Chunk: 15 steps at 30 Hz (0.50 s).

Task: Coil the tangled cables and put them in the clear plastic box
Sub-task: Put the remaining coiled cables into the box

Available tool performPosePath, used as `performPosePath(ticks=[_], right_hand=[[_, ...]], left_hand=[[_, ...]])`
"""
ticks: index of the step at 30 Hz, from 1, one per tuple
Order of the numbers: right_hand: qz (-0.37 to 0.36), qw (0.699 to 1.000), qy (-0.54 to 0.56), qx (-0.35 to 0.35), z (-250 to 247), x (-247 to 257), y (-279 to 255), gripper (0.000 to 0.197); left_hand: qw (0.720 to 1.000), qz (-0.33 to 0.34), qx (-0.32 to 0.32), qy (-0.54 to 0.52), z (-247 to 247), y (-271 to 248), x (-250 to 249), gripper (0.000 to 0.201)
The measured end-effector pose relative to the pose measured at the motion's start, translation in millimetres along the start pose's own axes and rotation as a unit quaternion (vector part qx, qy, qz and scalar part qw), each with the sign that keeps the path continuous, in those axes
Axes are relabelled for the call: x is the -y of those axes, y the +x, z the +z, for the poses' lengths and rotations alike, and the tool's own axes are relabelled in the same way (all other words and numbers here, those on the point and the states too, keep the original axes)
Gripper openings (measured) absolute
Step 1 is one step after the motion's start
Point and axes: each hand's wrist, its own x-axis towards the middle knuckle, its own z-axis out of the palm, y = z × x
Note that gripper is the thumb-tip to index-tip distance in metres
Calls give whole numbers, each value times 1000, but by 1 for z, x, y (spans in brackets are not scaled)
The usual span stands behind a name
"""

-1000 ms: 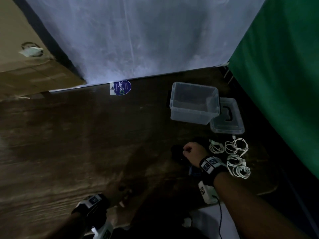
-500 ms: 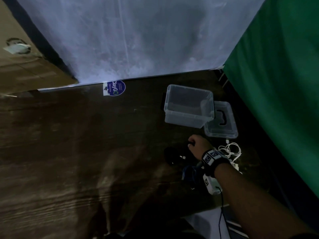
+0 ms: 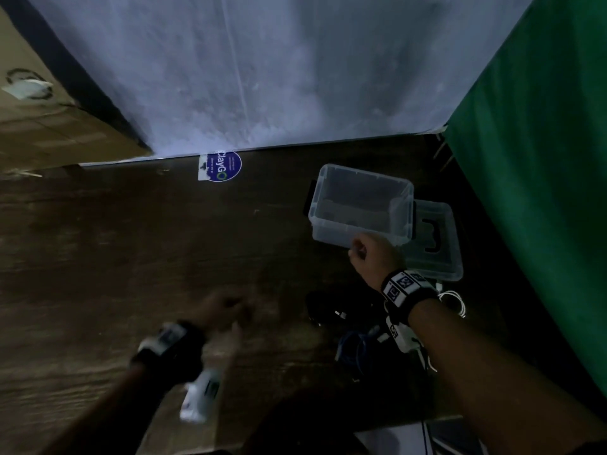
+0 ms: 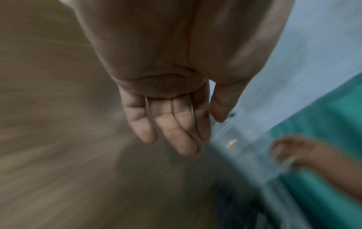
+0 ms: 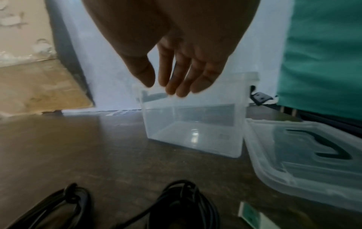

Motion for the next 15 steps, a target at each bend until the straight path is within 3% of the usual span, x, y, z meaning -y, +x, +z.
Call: performPosePath(ticks=[2,4,6,8,11,13,15], right_hand=[[28,992,-11,119,7,7,0,20],[48,970,-51,231,24,13,-5,28],[68,951,-72,294,43,16,-13,39],[78,942,-78,316,57,18,-20,48],[70,945,-91,307,64,25,-23,34],[64,955,-76,280,64,27,-23,17],[72,960,-55,265,60,28,-22,12]], left_hand=[[996,67,-52,-17,-15,43,-82,26],[989,112,-98,-17,-24,80,-122,27],[982,131,-134,-31,-25,106,-152,19],[976,133,-160,-68,-24,129,-174,20],[983,83,-131,-103,-16,157,-201,53],[989,76,-93,-81,-8,165,-207,51],[990,83,-103,-42,-6,173,-206,43]])
